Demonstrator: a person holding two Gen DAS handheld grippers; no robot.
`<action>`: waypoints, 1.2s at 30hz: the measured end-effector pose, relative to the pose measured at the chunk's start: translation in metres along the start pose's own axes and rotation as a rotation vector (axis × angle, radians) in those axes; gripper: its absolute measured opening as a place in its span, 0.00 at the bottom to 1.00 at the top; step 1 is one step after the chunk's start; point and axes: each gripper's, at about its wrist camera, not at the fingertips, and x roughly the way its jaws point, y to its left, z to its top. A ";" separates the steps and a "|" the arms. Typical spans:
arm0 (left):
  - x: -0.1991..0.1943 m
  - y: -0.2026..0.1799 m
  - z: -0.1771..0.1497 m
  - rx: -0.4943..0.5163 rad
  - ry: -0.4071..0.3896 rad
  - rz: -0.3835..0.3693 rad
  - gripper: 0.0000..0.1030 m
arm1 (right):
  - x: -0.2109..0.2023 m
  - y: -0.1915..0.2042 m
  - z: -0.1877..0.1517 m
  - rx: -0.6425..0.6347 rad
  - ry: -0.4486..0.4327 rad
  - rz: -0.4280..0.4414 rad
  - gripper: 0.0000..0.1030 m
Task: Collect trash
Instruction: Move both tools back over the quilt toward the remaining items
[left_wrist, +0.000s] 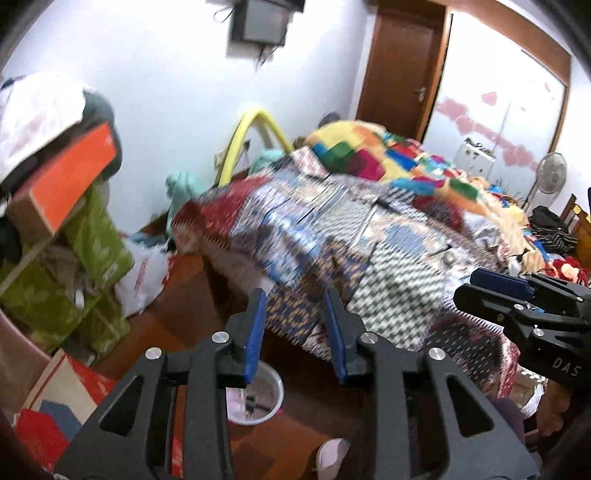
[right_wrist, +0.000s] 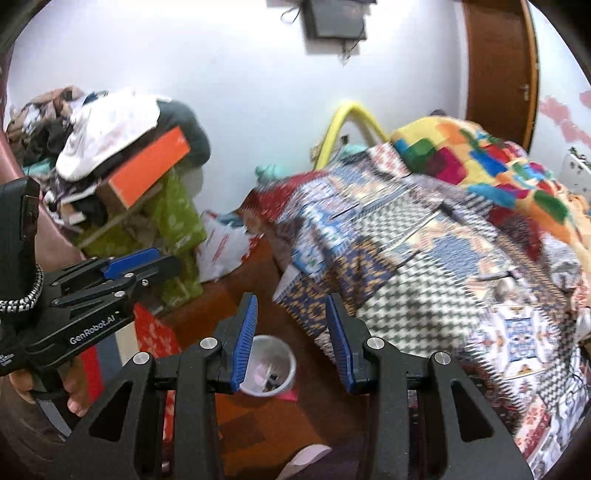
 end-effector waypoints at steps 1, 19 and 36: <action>-0.003 -0.007 0.003 0.008 -0.012 -0.008 0.32 | -0.007 -0.007 0.000 0.006 -0.015 -0.010 0.34; 0.054 -0.133 0.053 0.100 0.001 -0.151 0.54 | -0.066 -0.150 -0.017 0.204 -0.108 -0.267 0.49; 0.200 -0.261 0.056 0.252 0.174 -0.286 0.54 | -0.037 -0.290 -0.051 0.402 -0.027 -0.397 0.49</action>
